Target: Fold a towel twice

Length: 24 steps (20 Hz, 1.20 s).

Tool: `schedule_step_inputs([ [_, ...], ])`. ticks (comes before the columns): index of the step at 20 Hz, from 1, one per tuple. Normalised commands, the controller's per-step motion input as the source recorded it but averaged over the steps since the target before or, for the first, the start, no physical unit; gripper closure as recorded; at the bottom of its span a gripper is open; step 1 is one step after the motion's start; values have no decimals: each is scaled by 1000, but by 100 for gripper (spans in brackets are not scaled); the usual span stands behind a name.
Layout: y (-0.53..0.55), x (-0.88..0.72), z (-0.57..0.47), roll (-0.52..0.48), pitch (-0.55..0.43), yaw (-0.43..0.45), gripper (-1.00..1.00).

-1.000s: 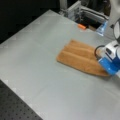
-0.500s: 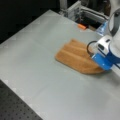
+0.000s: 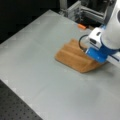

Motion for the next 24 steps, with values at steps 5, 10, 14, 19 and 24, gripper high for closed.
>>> schedule_step_inputs([
  [5, -386, -164, 62, 201, 24, 108, 100],
  [10, -341, -130, -36, 187, -54, 90, 100],
  [14, -395, -90, -84, 188, -122, 146, 100],
  [19, -462, -99, -95, 167, -144, 157, 100],
  [24, -354, -79, -70, 117, -143, 171, 100],
])
